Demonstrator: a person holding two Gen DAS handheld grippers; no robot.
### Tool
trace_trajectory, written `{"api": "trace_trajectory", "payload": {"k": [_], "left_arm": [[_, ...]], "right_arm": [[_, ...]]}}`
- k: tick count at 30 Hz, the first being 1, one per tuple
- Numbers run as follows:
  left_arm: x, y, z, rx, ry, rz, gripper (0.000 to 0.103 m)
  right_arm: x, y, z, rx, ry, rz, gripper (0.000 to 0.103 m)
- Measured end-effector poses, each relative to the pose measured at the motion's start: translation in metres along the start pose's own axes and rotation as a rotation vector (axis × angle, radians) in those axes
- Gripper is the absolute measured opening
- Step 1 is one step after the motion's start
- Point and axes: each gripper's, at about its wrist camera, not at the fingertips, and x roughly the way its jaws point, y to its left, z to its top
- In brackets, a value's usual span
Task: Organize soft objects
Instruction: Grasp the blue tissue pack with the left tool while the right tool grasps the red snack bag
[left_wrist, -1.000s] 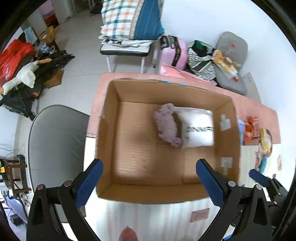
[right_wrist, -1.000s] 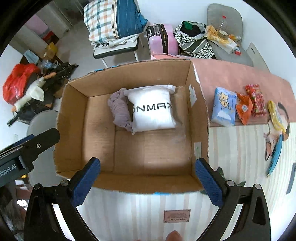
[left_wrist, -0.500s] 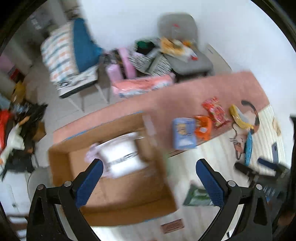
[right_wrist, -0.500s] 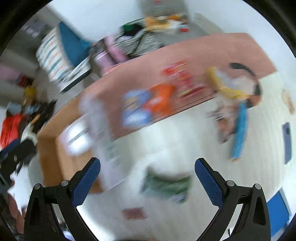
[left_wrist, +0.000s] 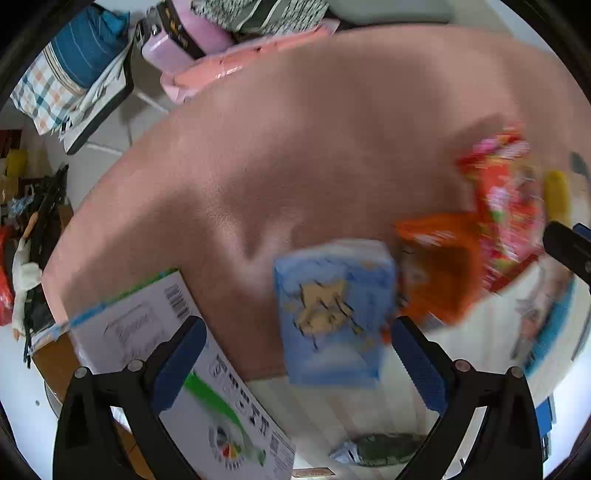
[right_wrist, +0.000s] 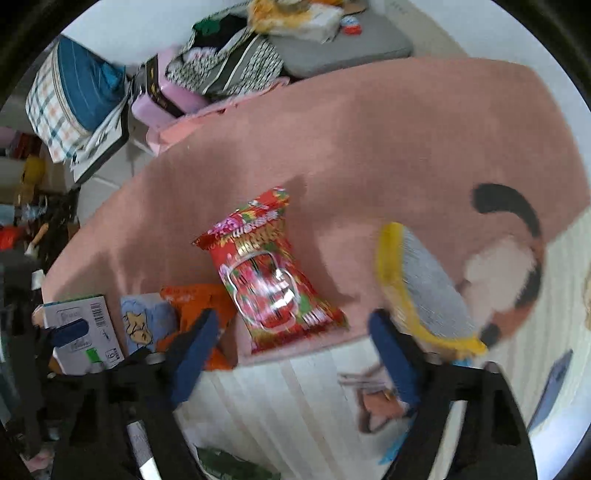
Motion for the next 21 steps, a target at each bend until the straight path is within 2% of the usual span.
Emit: {"api": "trace_trajectory", "payload": {"k": [5,10,15,20,21], "left_arm": [[0.017,-0.005,0.009,-0.018,0.054,-0.065,0.102],[0.029,-0.01,0.008,-0.033,0.083,-0.099,0.102],[0.029,-0.016,-0.003,-0.045,0.081,-0.203,0.102],[0.044,-0.024,-0.01,-0.032,0.098,-0.148,0.102],[0.049,-0.025,-0.013,-0.031,0.105,-0.144,0.098]], "right_arm": [[0.031,0.007,0.012,-0.008,0.044,-0.01,0.075],[0.049,0.005,0.018,-0.007,0.081,0.001,0.075],[0.053,0.011,0.018,-0.04,0.091,-0.001,0.075],[0.062,0.012,0.018,-0.022,0.113,-0.013,0.076],[0.062,0.012,0.018,-0.022,0.105,-0.018,0.076]]}}
